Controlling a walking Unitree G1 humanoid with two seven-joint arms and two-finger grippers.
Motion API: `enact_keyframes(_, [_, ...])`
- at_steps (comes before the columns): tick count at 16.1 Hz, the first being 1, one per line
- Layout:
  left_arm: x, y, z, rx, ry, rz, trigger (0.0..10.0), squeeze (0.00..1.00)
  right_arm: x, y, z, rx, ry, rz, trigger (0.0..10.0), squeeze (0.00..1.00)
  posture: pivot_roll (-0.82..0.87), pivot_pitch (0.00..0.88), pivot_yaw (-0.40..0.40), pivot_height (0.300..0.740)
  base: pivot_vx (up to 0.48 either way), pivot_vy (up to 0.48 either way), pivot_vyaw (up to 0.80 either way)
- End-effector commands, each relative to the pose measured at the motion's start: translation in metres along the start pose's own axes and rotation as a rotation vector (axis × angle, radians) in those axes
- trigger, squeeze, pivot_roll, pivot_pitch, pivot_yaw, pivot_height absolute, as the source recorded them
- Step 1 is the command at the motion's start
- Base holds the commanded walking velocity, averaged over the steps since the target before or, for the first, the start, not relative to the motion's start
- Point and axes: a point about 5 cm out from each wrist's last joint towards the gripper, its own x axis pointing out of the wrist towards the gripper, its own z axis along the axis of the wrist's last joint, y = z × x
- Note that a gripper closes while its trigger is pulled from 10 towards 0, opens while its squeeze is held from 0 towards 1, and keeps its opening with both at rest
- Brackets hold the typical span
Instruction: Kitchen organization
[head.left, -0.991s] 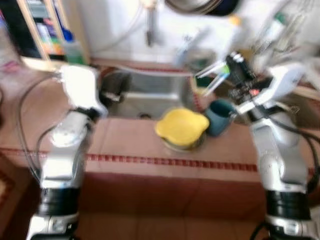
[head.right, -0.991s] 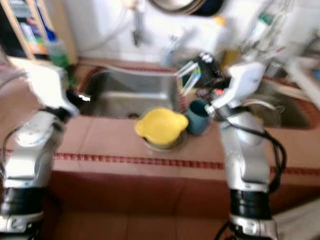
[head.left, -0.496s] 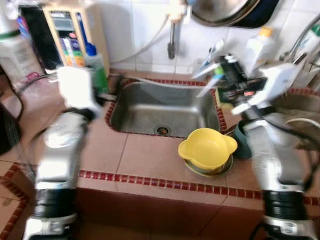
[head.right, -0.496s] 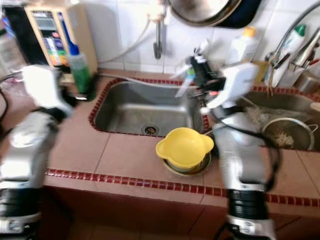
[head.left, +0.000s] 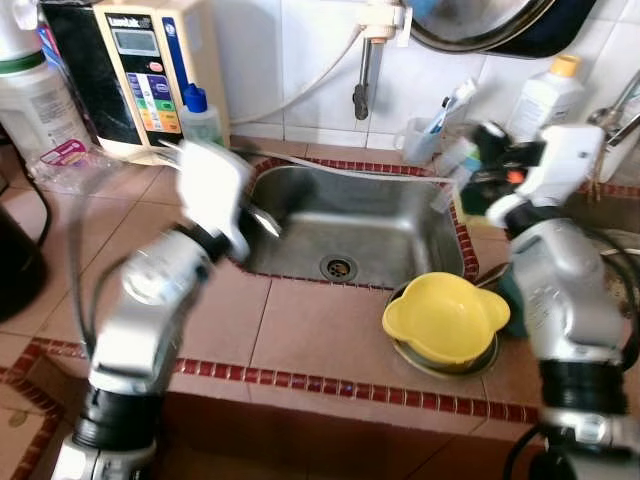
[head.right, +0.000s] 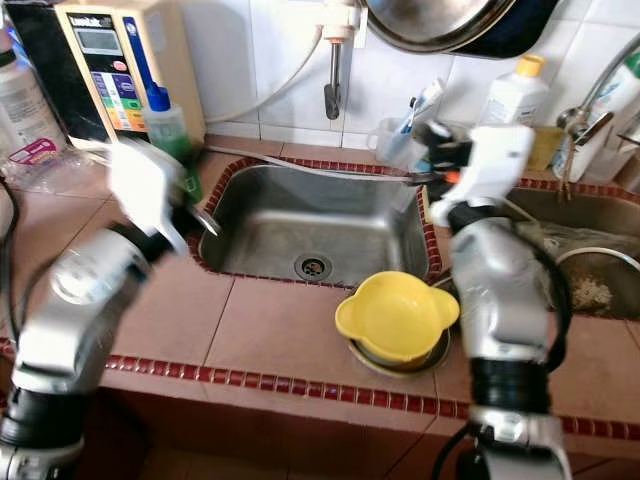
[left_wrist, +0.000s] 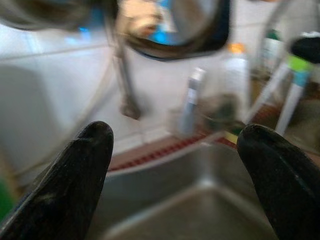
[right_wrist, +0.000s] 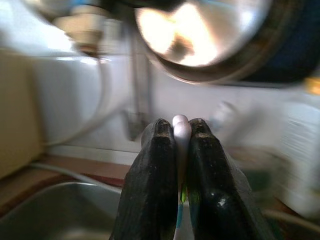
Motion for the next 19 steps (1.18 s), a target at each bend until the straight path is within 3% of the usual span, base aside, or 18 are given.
enact_keyframes(1, [-0.001, -0.005, 0.005, 0.036, -0.001, -0.047, 10.0, 0.00, 0.005, -0.008, 0.007, 0.015, 0.015, -0.049, 10.0, 0.00, -0.05, 0.000, -0.014, 0.740, 0.000, 0.000, 0.00])
enact_keyframes(2, [-0.002, -0.017, 0.005, 0.024, 0.008, -0.132, 10.0, 0.00, 0.007, -0.025, 0.004, -0.008, 0.058, -0.114, 10.0, 0.00, -0.06, 0.000, -0.007, 0.740, 0.000, 0.000, 0.00])
enact_keyframes(4, [-0.004, -0.027, 0.004, 0.010, 0.016, -0.207, 10.0, 0.00, 0.008, -0.038, 0.003, -0.039, 0.085, -0.130, 10.0, 0.00, -0.06, 0.000, -0.002, 0.740, 0.000, 0.000, 0.00])
enact_keyframes(10, [-0.004, -0.045, 0.008, -0.041, 0.027, -0.325, 10.0, 0.00, 0.018, -0.041, -0.009, 0.010, 0.160, 0.020, 10.0, 0.00, -0.07, 0.000, 0.009, 0.740, 0.000, 0.000, 0.00])
enact_keyframes(14, [0.000, -0.053, 0.009, -0.056, 0.028, -0.329, 10.0, 0.00, 0.027, -0.035, -0.019, 0.063, 0.195, 0.141, 10.0, 0.00, -0.06, 0.000, 0.016, 0.740, 0.000, 0.000, 0.00])
enact_keyframes(19, [0.003, -0.046, -0.015, 0.003, 0.183, -0.244, 10.0, 0.00, 0.035, -0.009, -0.034, 0.196, 0.223, 0.286, 10.0, 0.00, -0.04, 0.015, 0.033, 0.740, 0.000, 0.000, 0.00])
